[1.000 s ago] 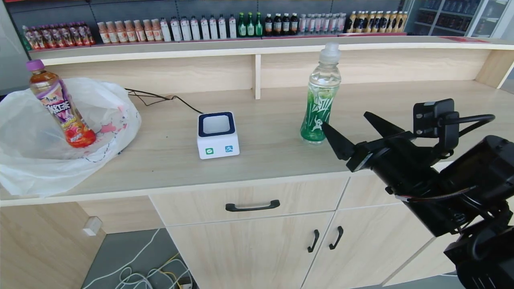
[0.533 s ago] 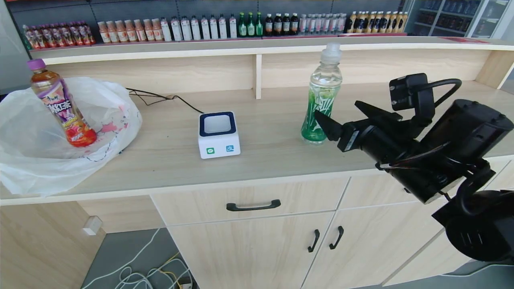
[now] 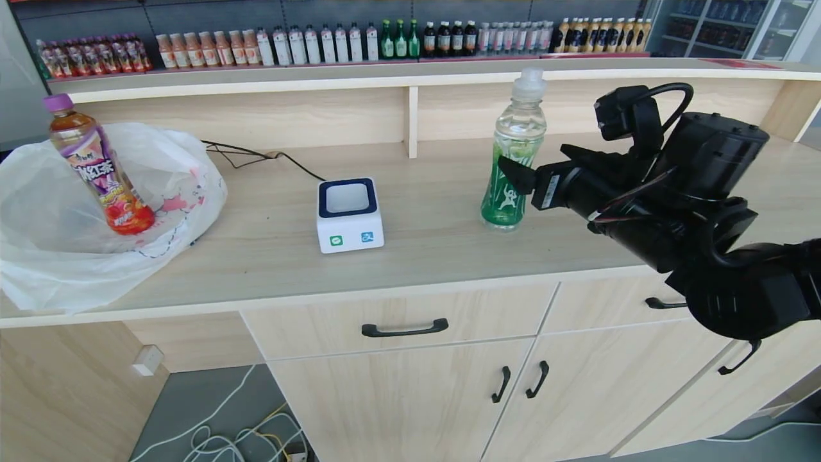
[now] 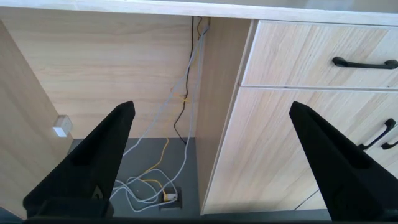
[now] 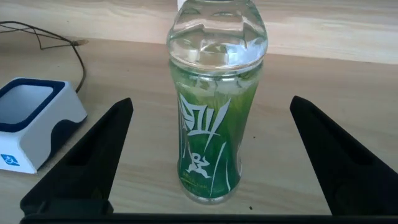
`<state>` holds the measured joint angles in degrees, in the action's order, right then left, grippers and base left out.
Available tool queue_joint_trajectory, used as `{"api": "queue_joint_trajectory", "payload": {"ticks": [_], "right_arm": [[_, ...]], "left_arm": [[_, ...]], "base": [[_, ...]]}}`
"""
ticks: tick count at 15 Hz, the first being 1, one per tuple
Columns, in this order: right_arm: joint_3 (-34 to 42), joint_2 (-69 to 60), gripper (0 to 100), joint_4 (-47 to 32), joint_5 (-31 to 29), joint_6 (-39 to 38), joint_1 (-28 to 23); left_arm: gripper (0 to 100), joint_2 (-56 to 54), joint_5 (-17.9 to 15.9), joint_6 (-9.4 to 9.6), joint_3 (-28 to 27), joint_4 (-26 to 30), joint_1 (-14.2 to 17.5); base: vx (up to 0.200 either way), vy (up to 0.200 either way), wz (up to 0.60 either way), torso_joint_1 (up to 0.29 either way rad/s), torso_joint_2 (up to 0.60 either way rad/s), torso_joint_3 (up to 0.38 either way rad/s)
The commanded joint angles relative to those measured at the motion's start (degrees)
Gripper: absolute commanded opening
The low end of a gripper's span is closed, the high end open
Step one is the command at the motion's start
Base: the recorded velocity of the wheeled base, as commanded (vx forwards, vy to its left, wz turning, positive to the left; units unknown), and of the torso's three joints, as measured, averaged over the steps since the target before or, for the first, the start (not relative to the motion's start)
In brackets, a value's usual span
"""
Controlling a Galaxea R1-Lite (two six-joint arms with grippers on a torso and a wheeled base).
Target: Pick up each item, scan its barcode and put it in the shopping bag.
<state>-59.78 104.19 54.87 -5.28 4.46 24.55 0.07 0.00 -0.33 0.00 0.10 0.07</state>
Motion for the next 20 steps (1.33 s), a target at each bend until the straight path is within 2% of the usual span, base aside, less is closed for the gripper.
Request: {"api": "queue_joint_trajectory", "payload": {"ticks": [1,20], "right_arm": [[-0.7,2.4,100,0.1,0.0,-0.1,-0.6],[-17.8,16.1,100,0.1,1.0,-0.2,-1.7]], "left_arm": [[100,0.0,0.0,-0.02,0.0,0.0,0.0],[100,0.0,0.0,-0.02,0.0,0.0,0.0]], "base": [[0.0,0.0,0.0,0.0,0.0,0.0],[0.0,0.0,0.0,0.0,0.0,0.0]]}}
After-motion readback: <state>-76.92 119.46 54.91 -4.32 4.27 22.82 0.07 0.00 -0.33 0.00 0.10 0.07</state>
